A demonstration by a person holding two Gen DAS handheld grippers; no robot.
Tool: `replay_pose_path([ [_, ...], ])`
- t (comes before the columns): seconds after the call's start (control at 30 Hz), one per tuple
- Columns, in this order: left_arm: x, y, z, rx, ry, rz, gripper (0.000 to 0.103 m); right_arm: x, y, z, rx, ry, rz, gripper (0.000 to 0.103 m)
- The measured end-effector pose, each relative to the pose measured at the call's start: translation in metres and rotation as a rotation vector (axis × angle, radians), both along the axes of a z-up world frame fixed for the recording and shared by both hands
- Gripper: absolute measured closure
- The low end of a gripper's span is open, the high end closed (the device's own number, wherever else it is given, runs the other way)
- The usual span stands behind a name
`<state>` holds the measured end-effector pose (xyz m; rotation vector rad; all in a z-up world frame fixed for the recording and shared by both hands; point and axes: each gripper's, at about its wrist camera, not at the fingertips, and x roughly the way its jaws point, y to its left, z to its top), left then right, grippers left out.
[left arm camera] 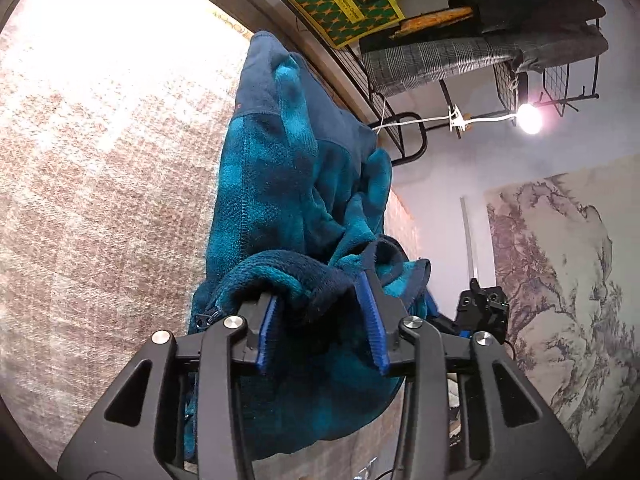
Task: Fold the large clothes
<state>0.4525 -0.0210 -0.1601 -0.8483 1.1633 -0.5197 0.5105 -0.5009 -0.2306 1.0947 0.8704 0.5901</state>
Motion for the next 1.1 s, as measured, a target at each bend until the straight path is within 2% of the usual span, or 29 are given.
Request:
replay_pose_path([
  [0.03, 0.000, -0.002, 0.001, 0.014, -0.007, -0.006, 0.062, -0.004, -0.003, 0.004, -0.035, -0.019, -0.001, 0.027],
  [0.17, 0.005, -0.014, 0.004, 0.072, -0.029, -0.031, 0.046, -0.015, 0.006, 0.011, -0.204, -0.033, 0.035, 0.038],
  [0.23, 0.011, -0.015, 0.006, 0.097, -0.030, -0.031, 0.045, -0.017, 0.015, 0.012, -0.285, -0.053, 0.074, 0.041],
  [0.3, 0.013, -0.010, 0.011, 0.088, -0.039, -0.021, 0.045, -0.019, 0.026, 0.012, -0.360, -0.062, 0.108, 0.041],
  [0.43, 0.005, 0.000, 0.027, 0.177, -0.140, -0.023, 0.042, -0.032, 0.049, 0.001, -0.499, -0.060, 0.231, 0.041],
  [0.57, -0.006, 0.010, 0.009, 0.235, -0.129, -0.062, 0.042, -0.042, 0.062, -0.011, -0.551, -0.048, 0.305, 0.041],
  [0.63, -0.011, 0.012, -0.009, 0.250, -0.099, -0.089, 0.042, -0.046, 0.064, -0.014, -0.560, -0.044, 0.323, 0.041],
  [0.67, -0.013, 0.011, -0.016, 0.239, -0.086, -0.101, 0.042, -0.048, 0.064, -0.015, -0.555, -0.048, 0.328, 0.044],
  [0.7, -0.016, 0.010, -0.023, 0.219, -0.077, -0.117, 0.042, -0.049, 0.064, -0.015, -0.543, -0.052, 0.331, 0.054],
  [0.77, -0.020, 0.006, -0.031, 0.181, -0.088, -0.141, 0.043, -0.053, 0.063, -0.014, -0.518, -0.062, 0.327, 0.064],
  [0.8, -0.022, 0.003, -0.032, 0.170, -0.099, -0.150, 0.048, -0.055, 0.063, -0.012, -0.517, -0.072, 0.323, 0.069],
  [0.83, -0.025, -0.001, -0.033, 0.170, -0.114, -0.158, 0.065, -0.059, 0.064, -0.009, -0.527, -0.091, 0.322, 0.072],
  [0.87, -0.027, -0.004, -0.032, 0.180, -0.127, -0.168, 0.076, -0.062, 0.065, -0.006, -0.538, -0.109, 0.319, 0.076],
  [0.93, -0.035, -0.006, -0.023, 0.186, -0.176, -0.170, 0.089, -0.072, 0.066, 0.003, -0.567, -0.153, 0.314, 0.081],
  [1.03, -0.043, -0.004, -0.011, 0.178, -0.238, -0.167, 0.090, -0.092, 0.066, 0.014, -0.610, -0.246, 0.310, 0.083],
  [1.1, -0.042, -0.004, -0.012, 0.136, -0.245, -0.182, 0.090, -0.095, 0.065, 0.008, -0.629, -0.264, 0.346, 0.082],
])
